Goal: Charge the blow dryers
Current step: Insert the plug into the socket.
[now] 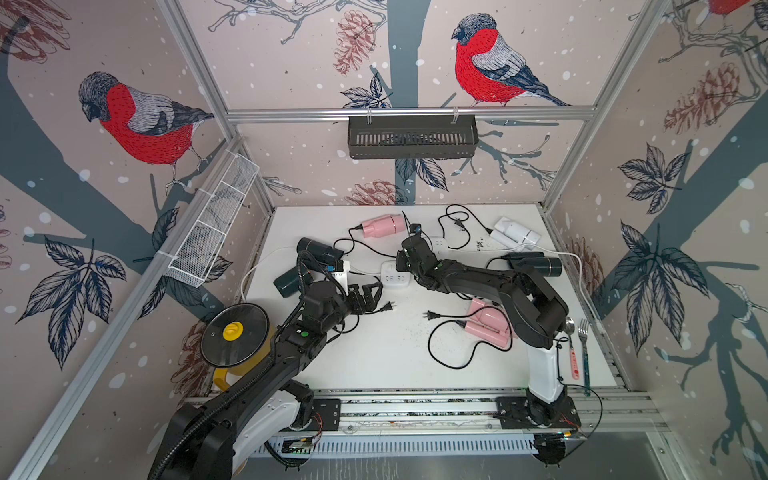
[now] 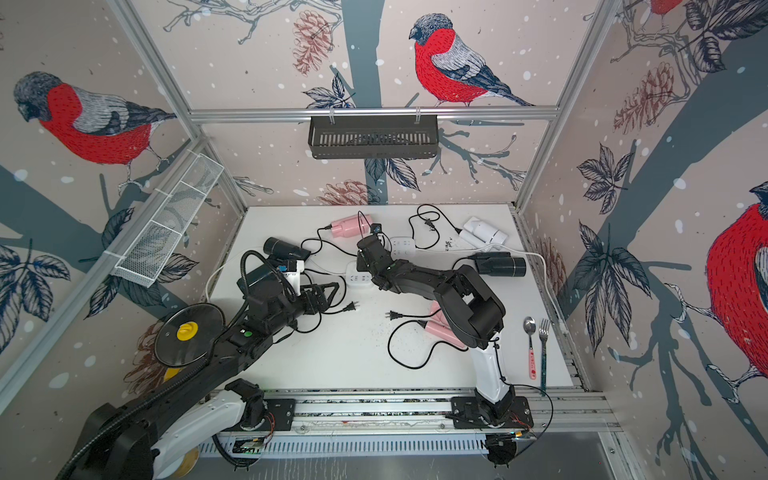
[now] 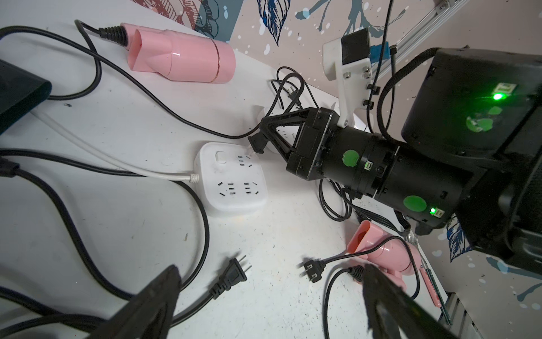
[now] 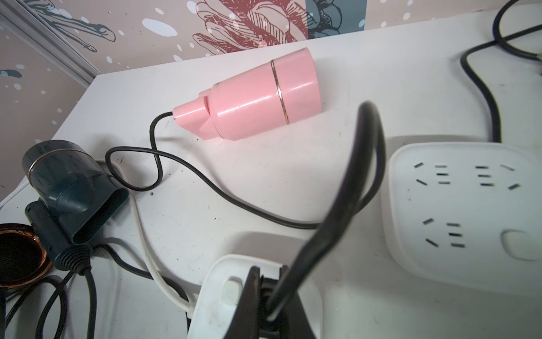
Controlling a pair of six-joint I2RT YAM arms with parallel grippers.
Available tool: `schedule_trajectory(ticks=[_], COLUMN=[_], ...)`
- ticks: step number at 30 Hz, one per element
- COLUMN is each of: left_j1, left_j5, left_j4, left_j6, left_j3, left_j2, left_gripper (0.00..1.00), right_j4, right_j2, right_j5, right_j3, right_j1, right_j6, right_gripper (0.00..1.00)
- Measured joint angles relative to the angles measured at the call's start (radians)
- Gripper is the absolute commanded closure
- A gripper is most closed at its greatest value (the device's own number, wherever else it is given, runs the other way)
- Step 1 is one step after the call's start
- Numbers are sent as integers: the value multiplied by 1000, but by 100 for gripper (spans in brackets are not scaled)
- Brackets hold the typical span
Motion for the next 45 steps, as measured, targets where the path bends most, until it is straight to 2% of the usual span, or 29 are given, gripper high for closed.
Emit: schedule_trajectory(ticks=[14,24,38,45], left_j1=[0,0,7,22], left_j5=[3,-2,-101,-108], left_j4=[10,16,-23,-31], left_j6=[0,-1,-35,-54], left_j3=[-14,-15,-8,-8], left_j2=[28,32,31,32], left_gripper=[5,6,7,8], right_j4=[28,51,95,113], right_j2=[34,50,61,87], right_j5=[29,130,208,238], right_j3=[-10,-11,-51,-41], right_j1=[15,53,108,117], right_j6=[43,43,21,20], right_gripper=[98,98,98,98])
